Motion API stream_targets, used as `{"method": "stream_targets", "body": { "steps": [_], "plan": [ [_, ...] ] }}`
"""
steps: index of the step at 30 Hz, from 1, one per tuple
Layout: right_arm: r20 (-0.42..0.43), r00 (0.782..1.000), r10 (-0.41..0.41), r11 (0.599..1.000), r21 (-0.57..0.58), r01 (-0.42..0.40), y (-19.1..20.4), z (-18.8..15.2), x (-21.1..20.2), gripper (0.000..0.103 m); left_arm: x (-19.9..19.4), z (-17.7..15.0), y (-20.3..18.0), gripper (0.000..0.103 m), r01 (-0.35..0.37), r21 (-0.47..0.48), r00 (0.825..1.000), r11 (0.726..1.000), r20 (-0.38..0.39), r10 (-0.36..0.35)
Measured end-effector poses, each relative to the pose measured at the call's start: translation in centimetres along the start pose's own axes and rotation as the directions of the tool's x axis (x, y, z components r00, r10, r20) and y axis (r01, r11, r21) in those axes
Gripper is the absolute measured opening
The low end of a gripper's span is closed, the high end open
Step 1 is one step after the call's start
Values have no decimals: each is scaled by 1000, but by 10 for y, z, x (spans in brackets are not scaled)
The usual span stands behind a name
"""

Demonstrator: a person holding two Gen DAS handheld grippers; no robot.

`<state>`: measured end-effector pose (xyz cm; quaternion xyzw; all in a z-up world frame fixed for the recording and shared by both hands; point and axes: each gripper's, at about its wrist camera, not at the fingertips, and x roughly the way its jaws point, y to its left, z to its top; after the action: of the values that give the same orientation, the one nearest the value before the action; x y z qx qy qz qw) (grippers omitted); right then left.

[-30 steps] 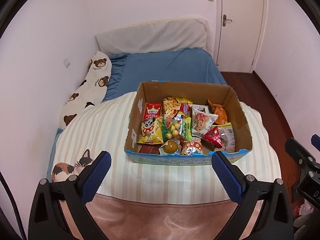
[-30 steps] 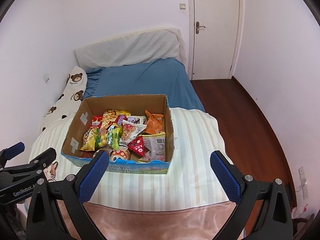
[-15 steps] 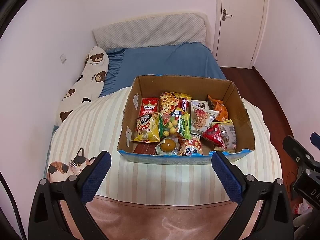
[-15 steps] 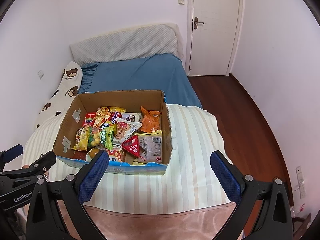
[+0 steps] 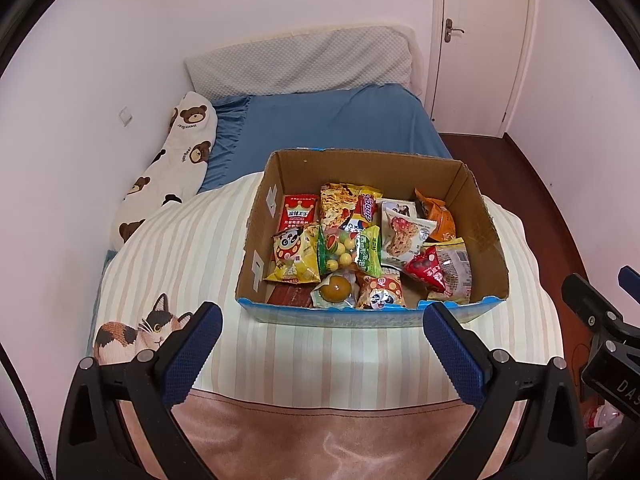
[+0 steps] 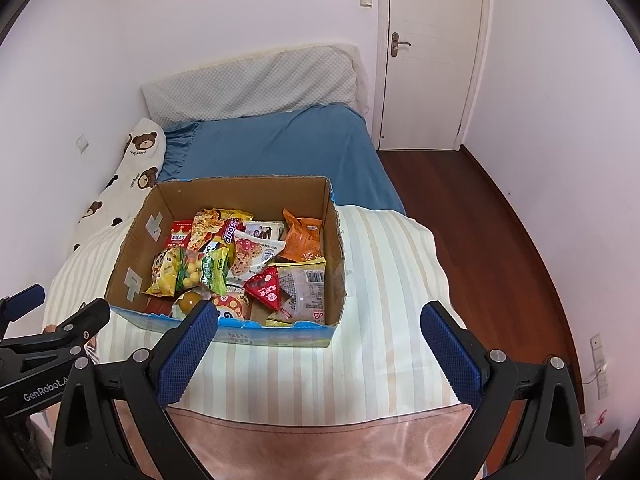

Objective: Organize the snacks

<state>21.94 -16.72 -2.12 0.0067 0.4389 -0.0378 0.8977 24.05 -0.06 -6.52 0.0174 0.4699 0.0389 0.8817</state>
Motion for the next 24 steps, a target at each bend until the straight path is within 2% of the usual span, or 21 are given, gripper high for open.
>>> {"method": "stream_targets", "body": {
  "steps": [24],
  "plan": [
    [-1, 1000, 3, 1000, -3, -3, 0, -3, -4, 103, -11, 3, -3, 103, 7, 7, 1000, 1000, 18, -7]
  ]
}}
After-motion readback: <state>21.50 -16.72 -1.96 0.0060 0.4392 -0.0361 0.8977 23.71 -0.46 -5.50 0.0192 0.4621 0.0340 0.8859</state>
